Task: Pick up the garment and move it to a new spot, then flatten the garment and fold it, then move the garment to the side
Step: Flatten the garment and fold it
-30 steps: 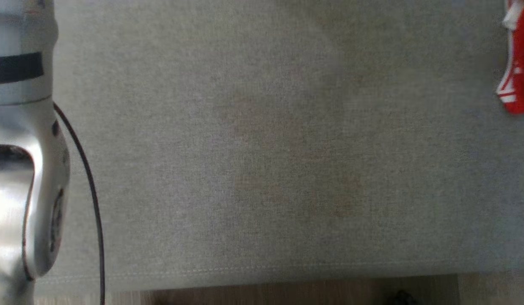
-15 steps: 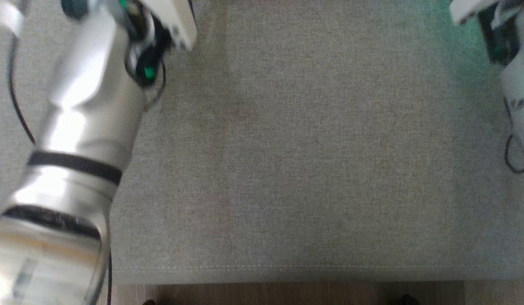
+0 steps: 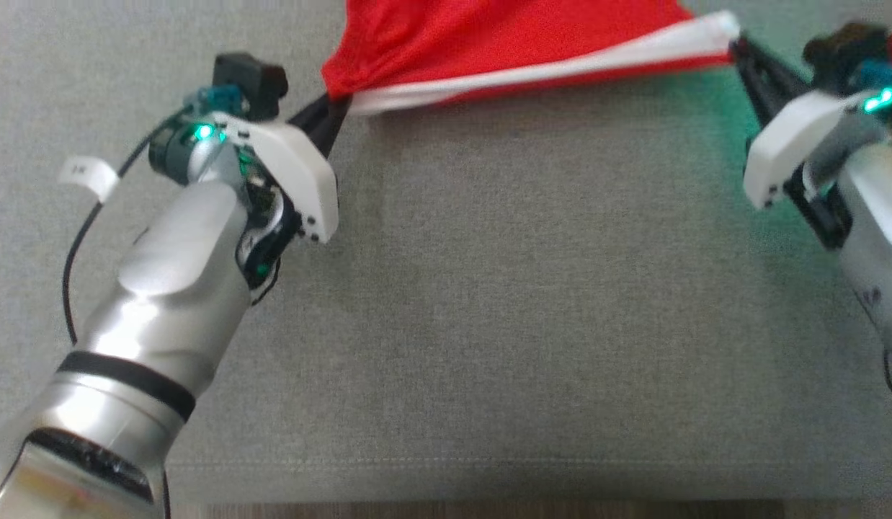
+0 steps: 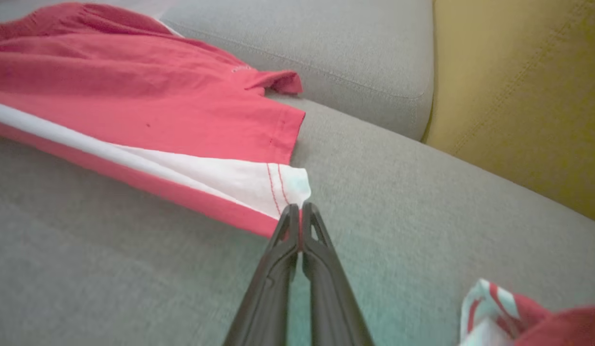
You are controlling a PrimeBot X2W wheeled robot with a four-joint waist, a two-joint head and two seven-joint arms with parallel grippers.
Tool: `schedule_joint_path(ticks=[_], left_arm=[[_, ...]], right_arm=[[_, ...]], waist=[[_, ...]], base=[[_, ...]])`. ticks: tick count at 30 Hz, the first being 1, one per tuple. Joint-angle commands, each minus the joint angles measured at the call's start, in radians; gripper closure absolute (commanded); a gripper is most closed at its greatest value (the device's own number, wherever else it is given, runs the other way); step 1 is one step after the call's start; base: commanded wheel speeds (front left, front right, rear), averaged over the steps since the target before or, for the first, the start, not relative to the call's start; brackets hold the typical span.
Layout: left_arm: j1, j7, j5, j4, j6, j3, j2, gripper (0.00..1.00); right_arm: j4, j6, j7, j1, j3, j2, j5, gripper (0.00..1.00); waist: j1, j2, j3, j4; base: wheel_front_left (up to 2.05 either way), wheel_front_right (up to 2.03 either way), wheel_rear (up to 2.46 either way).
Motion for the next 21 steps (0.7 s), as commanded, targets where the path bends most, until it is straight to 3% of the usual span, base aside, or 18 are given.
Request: schedule_joint_path(ticks=[1, 12, 21], left_arm=[[-0.006, -0.018, 0.002, -0.019, 0.001, 0.006, 0.053, 1.0], [0.098, -0.068, -0.008, -0.009, 0.001, -0.104, 0.067, 1.0], [0.213, -0.055, -0.044, -0.063, 0.001, -0.195, 0.087, 1.0]], right_arm=[[-0.035, -0.001, 0.022, 0.04, 0.05, -0.045, 0.036, 1.0], [-0.138, -0.001, 0.08, 0.134, 0.275, -0.178, 0.19, 1.0], [-0.238, -0.001, 0.141, 0.206, 0.393, -0.278, 0.337, 1.0]], waist=[[0.0, 0.0, -0.039, -0.007], [0.0, 0.0, -0.163, -0.013], [0.0, 0.0, -0.265, -0.017]], base=[[0.0, 0.0, 0.0], [0.0, 0.0, 0.0], [0.0, 0.0, 0.0]])
